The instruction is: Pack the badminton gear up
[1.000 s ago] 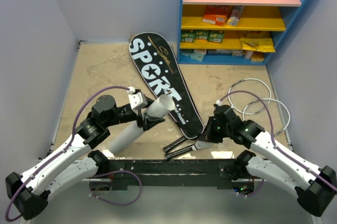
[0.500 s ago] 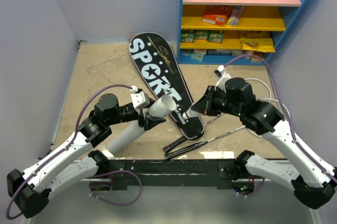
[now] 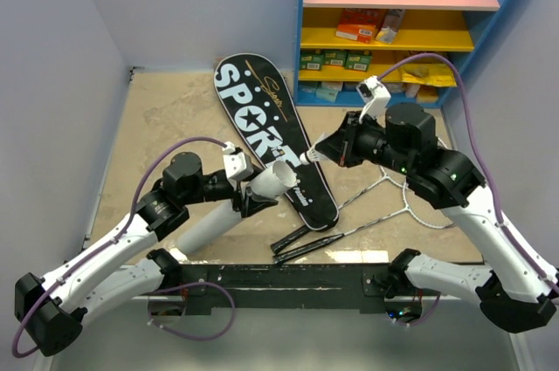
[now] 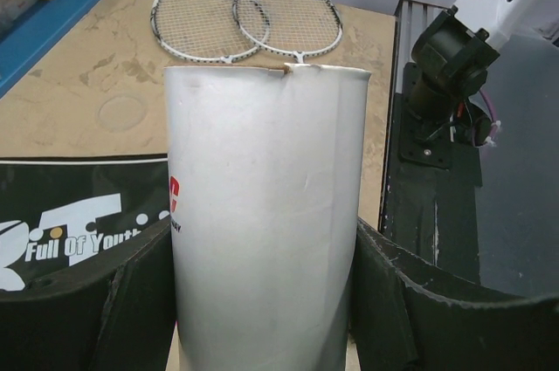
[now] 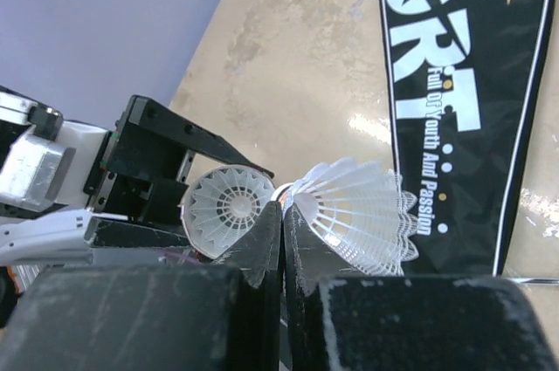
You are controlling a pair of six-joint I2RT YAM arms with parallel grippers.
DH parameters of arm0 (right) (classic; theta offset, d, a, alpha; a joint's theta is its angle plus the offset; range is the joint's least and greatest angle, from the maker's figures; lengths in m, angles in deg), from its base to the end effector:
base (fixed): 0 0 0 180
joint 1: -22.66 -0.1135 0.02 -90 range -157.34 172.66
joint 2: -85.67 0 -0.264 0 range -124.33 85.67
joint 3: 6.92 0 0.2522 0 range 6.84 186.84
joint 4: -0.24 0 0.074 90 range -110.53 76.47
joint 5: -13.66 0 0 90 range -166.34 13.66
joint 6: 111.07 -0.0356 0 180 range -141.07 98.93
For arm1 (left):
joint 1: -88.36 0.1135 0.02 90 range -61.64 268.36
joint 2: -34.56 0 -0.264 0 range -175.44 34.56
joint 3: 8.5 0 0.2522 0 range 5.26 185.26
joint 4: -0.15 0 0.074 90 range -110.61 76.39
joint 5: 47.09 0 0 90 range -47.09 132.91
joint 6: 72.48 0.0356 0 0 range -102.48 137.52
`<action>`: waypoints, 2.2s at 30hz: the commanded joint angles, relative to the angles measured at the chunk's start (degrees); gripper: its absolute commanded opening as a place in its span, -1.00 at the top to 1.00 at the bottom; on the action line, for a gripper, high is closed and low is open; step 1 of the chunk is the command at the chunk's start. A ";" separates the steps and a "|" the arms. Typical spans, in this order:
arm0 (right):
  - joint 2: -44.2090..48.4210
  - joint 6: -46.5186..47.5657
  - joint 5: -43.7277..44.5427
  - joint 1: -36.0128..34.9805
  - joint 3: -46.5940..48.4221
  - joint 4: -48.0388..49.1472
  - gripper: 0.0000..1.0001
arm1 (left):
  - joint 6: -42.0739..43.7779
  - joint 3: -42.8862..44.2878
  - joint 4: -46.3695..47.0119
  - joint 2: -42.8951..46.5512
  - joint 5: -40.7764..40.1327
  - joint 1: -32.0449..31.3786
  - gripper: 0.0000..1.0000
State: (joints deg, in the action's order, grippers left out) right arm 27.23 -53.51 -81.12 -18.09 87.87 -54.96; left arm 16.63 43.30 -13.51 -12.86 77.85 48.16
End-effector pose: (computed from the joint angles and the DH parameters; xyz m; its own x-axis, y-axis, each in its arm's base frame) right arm 0.1409 0.1253 0.4526 -0.5875 0.1994 -0.7842 -0.4681 0.7068 0.5304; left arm 0.1355 -0.1412 0.3105 -0.1381 0.1000 -0.9854 0.9588 0.2629 -0.1077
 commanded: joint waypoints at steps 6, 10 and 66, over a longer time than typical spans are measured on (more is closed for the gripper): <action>-2.20 -0.07 -7.88 -3.18 -4.74 9.43 1.00 | 0.18 2.39 2.71 -0.31 2.68 -0.14 0.90; -4.40 -1.47 -7.88 -7.23 -6.23 11.72 1.00 | 0.18 2.39 2.63 -0.22 2.42 -0.22 0.90; -12.86 -7.64 -19.76 -11.73 -19.00 28.70 0.00 | 0.01 1.86 3.77 3.74 3.65 -0.22 0.90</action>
State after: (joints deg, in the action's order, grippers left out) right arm 13.35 -64.01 -103.87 -26.84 64.53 -19.53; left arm 19.28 42.80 -27.50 -9.14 76.58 49.73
